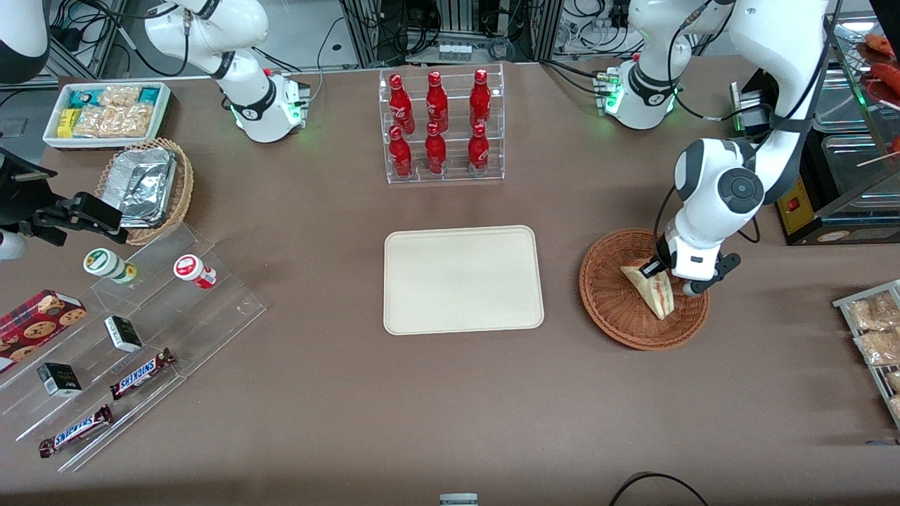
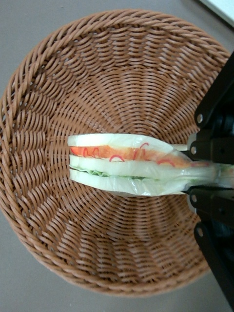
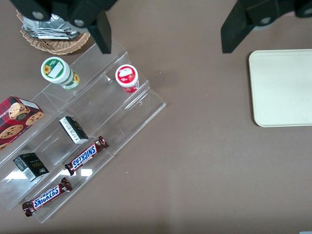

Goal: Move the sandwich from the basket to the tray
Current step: 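Lift the sandwich out of the basket with the left gripper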

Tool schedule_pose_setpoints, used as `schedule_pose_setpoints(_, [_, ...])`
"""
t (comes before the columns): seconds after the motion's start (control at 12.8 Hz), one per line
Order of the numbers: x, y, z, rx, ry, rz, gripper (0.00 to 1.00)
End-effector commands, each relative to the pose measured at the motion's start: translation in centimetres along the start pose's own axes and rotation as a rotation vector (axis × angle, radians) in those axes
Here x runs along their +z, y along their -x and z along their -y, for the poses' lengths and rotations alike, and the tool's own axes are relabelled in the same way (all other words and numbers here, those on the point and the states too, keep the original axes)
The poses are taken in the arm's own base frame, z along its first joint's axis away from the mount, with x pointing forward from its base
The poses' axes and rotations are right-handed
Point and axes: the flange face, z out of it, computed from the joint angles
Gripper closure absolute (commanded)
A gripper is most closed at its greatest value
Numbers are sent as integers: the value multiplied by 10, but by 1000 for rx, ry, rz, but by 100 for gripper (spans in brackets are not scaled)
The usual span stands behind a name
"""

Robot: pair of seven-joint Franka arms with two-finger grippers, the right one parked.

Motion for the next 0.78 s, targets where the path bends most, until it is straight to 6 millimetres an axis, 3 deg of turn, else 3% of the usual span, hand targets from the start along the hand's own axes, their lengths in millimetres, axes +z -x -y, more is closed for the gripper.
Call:
schedule_pose_setpoints(0.0, [-49, -5, -36, 138, -70, 91, 94])
schedule_pose_setpoints(0.16, [-73, -6, -73, 233, -122, 174, 95])
schedule_pose_setpoints(0.39, [-71, 11, -112, 301, -143, 202, 95])
schedule_pose_setpoints(0.55, [-74, 32, -134, 353, -140, 188, 94])
schedule_pose_setpoints(0.71, [-62, 56, -161, 392, -143, 189, 94])
